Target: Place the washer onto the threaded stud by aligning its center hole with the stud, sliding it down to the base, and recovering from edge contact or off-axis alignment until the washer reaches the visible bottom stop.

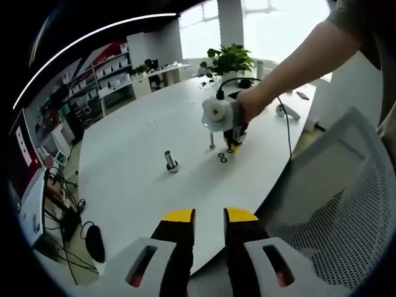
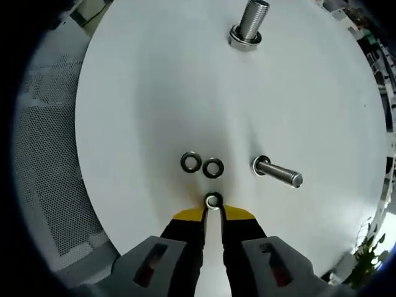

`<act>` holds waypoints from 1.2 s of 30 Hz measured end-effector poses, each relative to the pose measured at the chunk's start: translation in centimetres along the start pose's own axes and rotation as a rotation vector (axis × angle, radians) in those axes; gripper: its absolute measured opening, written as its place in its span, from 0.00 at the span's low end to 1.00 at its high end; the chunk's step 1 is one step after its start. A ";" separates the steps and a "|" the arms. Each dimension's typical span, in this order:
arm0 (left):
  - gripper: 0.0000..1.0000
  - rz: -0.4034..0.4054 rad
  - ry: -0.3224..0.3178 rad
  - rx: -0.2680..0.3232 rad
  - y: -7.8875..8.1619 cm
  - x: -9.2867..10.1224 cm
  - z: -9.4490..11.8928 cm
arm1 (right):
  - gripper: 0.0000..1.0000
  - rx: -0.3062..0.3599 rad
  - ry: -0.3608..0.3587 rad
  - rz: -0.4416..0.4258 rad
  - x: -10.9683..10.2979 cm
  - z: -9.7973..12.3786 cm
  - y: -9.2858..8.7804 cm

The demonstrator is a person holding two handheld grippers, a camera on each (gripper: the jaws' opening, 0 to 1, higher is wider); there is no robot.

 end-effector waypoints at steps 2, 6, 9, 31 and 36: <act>0.16 0.001 -0.001 0.001 0.0 0.0 0.0 | 0.12 0.045 0.011 -0.020 0.1 0.0 -0.3; 0.16 0.000 0.002 0.002 0.0 0.0 0.0 | 0.21 0.165 0.110 -0.130 -0.2 0.1 -0.8; 0.16 0.000 0.003 -0.003 0.0 0.0 0.0 | 0.24 0.243 0.119 -0.059 -0.1 0.0 -1.4; 0.16 -0.005 0.014 0.016 0.2 -0.1 0.2 | 0.19 0.257 0.051 -0.076 0.2 -0.1 -0.4; 0.16 -0.007 0.010 0.007 0.1 -0.1 0.1 | 0.17 0.234 0.051 -0.027 0.2 0.0 -0.2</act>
Point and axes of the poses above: the point that each gripper's makers call its tool centre point, and the gripper's own axes: z roughly backward along the fingers, x roughly to its right, y roughly out of its top, the point moved 7 cm from there along z, roughly backward along the fingers
